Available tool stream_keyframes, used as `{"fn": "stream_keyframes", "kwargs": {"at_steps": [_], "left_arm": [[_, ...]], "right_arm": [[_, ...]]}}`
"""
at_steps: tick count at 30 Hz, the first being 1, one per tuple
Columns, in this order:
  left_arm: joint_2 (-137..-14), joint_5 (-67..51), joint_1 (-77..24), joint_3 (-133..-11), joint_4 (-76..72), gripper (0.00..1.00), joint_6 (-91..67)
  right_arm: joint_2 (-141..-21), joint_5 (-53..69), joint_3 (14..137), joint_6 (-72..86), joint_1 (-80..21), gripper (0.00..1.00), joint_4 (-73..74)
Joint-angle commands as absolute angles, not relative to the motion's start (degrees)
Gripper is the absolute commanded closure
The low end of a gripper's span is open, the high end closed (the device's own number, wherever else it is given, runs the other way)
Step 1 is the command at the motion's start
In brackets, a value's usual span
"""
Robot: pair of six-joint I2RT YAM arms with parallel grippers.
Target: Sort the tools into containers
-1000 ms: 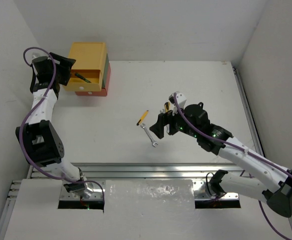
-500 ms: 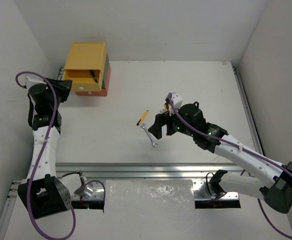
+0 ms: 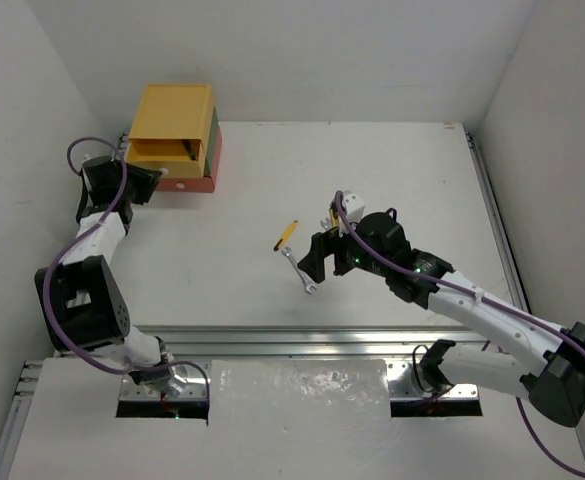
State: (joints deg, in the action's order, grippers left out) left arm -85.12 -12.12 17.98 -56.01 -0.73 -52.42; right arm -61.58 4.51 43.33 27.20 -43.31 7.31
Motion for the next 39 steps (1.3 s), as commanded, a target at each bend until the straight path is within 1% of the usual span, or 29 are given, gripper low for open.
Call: {"fn": "stream_keyframes", "kwargs": {"at_steps": [1,4,14,18,27,31,35,36,39], "left_arm": [[-87.45,-16.51,18.19,-59.15,-10.0,0.74,-55.1],[-89.47,-17.93,18.11,-60.46,-12.21,0.75,-56.07],[-98.86,-19.42,18.02,-66.26,-14.94,0.74,-57.48],[-100.63,-19.6,17.84,-68.2,-15.56,0.74,-57.66],[-102.21,-19.78,17.75,-67.68,-19.06,0.62,-58.18],[-102.74,-20.3,17.67,-68.2,-19.78,0.6,-58.62],[-100.91,-20.04,17.67,-64.79,-19.51,0.59,-59.06],[-99.33,-19.43,17.67,-63.3,-20.03,0.57,-59.32],[-96.17,-17.58,17.4,-56.53,-24.16,0.55,-60.38]], "right_arm": [[-60.65,3.87,42.72,27.42,-43.16,0.01,3.87],[-60.47,3.43,42.36,26.9,-43.07,0.01,4.04],[-61.08,3.52,42.1,26.28,-42.54,0.01,4.04],[-61.35,3.43,42.01,25.84,-42.45,0.01,4.13],[-62.84,3.52,41.66,25.58,-42.28,0.01,3.96],[-62.84,3.6,41.57,25.49,-42.19,0.01,4.04],[-63.19,4.13,41.49,25.49,-42.19,0.01,3.6],[-63.28,4.3,41.48,25.66,-42.19,0.01,3.34],[-63.72,5.01,41.31,25.75,-42.19,0.01,2.9]]}}
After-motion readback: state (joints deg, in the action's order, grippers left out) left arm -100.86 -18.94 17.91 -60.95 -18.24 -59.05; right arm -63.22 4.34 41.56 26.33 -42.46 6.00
